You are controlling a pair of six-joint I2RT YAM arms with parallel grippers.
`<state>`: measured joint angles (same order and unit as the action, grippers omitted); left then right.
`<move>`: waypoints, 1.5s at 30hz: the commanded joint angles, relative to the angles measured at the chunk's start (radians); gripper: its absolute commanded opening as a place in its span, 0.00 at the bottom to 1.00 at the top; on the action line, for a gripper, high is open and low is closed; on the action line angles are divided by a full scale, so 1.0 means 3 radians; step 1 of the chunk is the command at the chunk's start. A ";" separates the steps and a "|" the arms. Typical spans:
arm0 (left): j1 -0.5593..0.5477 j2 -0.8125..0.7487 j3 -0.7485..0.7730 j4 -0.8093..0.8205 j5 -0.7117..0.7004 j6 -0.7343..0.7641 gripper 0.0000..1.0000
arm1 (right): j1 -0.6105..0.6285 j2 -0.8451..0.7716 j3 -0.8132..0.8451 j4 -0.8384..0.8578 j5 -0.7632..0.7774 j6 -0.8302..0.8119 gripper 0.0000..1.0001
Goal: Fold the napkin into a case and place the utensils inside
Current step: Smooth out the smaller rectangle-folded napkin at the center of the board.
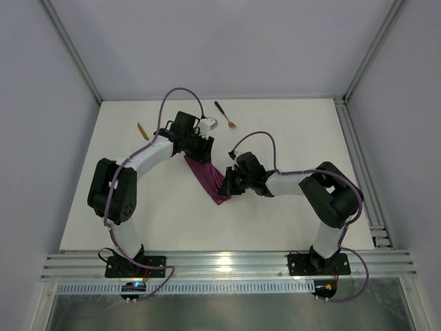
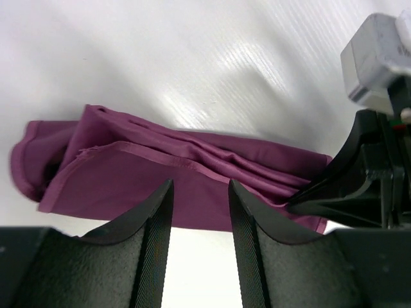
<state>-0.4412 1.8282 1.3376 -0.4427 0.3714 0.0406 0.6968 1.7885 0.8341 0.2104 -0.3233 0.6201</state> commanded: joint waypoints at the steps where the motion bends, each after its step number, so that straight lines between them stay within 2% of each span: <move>1: 0.0059 -0.0214 -0.0025 -0.0109 -0.0123 0.0227 0.41 | -0.0083 -0.0117 0.0006 0.0280 -0.0139 0.0142 0.04; 5: 0.0059 -0.0214 -0.0169 -0.0120 -0.0174 0.0345 0.25 | -0.0098 -0.0112 0.0083 0.0250 -0.0226 0.0111 0.04; 8: 0.0059 -0.0071 -0.0179 -0.0140 -0.0200 0.0391 0.24 | -0.0103 -0.0117 0.0180 0.0143 -0.0226 0.0050 0.04; 12: 0.0059 0.0057 -0.0143 -0.0166 -0.0118 0.0427 0.27 | -0.0149 -0.0112 0.0252 0.0091 -0.0262 0.0055 0.04; 16: 0.0059 -0.0106 -0.0174 -0.0186 0.0208 0.0549 0.29 | -0.0201 -0.0107 0.0237 0.0096 -0.0288 0.0121 0.04; 18: 0.0059 -0.0193 -0.0164 -0.0212 0.0285 0.0646 0.34 | -0.0231 -0.0122 0.0186 0.0132 -0.0257 0.0162 0.04; 25: 0.0044 -0.0250 0.0051 -0.0503 0.0403 0.1357 0.38 | -0.0282 -0.0260 -0.0290 0.0622 -0.0124 0.0520 0.04; 29: -0.0124 -0.0107 0.0097 -0.0631 0.0261 0.1990 0.41 | -0.0313 -0.0255 -0.0443 0.0894 -0.0068 0.0684 0.04; 35: -0.0288 0.0021 0.0112 -0.0626 0.0189 0.2615 0.45 | -0.0364 -0.0261 -0.0500 0.1022 -0.0052 0.0725 0.04; 40: -0.0304 0.0113 0.0128 -0.0789 0.0449 0.3232 0.49 | -0.0390 -0.0230 -0.0495 0.1068 -0.0114 0.0745 0.04; 45: -0.0304 0.0113 0.0026 -0.0708 0.0572 0.3551 0.52 | -0.0431 -0.0163 -0.0500 0.1165 -0.0211 0.0801 0.04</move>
<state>-0.5343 1.8614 1.3399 -0.6571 0.4770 0.9821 0.5785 1.7535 0.6868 0.4812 -0.3748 0.8429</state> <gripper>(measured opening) 0.517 0.040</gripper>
